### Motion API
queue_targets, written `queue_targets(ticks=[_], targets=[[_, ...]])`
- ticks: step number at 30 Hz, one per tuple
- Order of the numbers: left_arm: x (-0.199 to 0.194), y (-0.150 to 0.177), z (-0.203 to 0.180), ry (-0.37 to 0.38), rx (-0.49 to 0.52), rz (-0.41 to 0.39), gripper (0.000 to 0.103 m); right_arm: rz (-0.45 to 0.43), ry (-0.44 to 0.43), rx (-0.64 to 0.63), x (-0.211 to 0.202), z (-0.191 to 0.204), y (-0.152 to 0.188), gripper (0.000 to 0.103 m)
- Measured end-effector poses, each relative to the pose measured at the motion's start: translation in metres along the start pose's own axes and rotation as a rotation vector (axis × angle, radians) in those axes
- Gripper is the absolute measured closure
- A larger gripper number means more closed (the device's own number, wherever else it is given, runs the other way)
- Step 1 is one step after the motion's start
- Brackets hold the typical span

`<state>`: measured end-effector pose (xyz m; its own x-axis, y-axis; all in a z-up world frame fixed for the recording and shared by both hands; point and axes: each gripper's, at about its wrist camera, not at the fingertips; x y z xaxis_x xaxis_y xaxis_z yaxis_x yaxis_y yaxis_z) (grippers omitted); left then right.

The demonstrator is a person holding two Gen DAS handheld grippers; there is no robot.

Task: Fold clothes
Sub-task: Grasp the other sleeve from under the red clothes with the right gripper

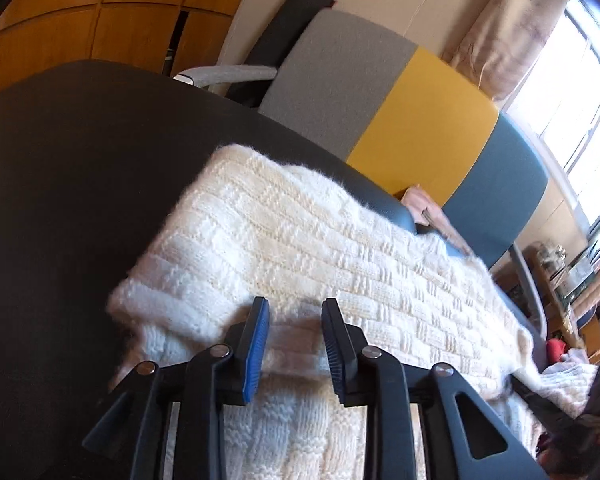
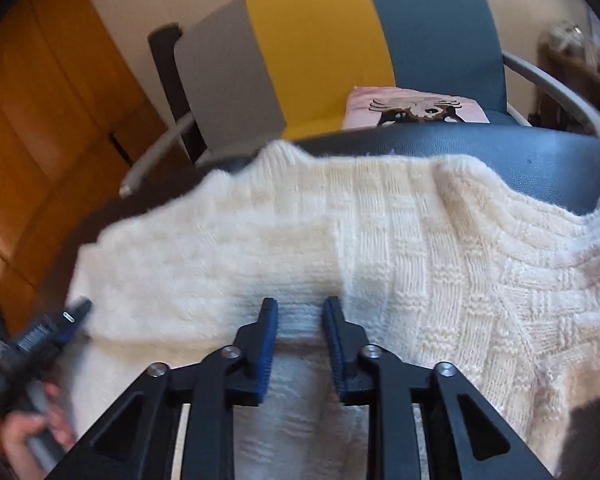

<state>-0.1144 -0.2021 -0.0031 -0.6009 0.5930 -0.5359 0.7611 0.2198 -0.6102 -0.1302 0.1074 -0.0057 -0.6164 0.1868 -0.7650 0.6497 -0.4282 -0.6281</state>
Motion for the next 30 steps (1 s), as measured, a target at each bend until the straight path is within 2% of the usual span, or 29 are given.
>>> queue_targets(ticks=[4, 7, 10, 13, 15, 18, 21, 24, 27, 30], targets=[[-0.004, 0.003, 0.006, 0.023, -0.019, -0.015, 0.074, -0.02, -0.074, 0.206, -0.041, -0.047, -0.001, 0.076], [-0.005, 0.005, 0.003, 0.008, -0.002, -0.019, 0.074, -0.116, -0.022, 0.35, -0.092, -0.098, 0.001, 0.071], [-0.005, 0.004, 0.002, 0.004, 0.002, -0.02, 0.074, -0.275, 0.081, 0.489, -0.156, -0.16, 0.004, 0.064], [-0.003, 0.002, 0.007, 0.022, -0.013, -0.026, 0.074, -0.392, 0.175, 0.604, -0.21, -0.211, 0.005, 0.063], [-0.003, 0.003, 0.01, 0.032, -0.02, -0.028, 0.074, -0.437, 0.192, 0.689, -0.236, -0.245, 0.006, 0.063], [-0.003, 0.004, 0.011, 0.04, -0.026, -0.031, 0.074, -0.431, 0.232, 0.788, -0.253, -0.283, 0.007, 0.063], [-0.003, 0.005, 0.012, 0.047, -0.031, -0.033, 0.074, -0.442, 0.227, 0.868, -0.265, -0.31, 0.007, 0.063], [-0.004, 0.004, 0.014, 0.057, -0.039, -0.036, 0.074, -0.465, 0.282, 0.891, -0.273, -0.329, 0.002, 0.063], [-0.004, 0.004, 0.016, 0.061, -0.041, -0.036, 0.074, -0.424, 0.315, 0.913, -0.268, -0.353, -0.011, 0.06], [-0.004, 0.004, 0.016, 0.062, -0.042, -0.037, 0.074, -0.425, 0.334, 0.945, -0.263, -0.37, -0.022, 0.066]])
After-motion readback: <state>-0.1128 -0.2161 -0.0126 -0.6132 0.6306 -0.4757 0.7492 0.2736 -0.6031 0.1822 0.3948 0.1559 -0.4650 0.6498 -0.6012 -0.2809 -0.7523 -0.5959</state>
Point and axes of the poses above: each gripper's, at about its wrist camera, not at the fingertips, and x roughly the way its jaws point, z to its left, y to its underside, and after that the axes turned 15 degrees about y, right-handed
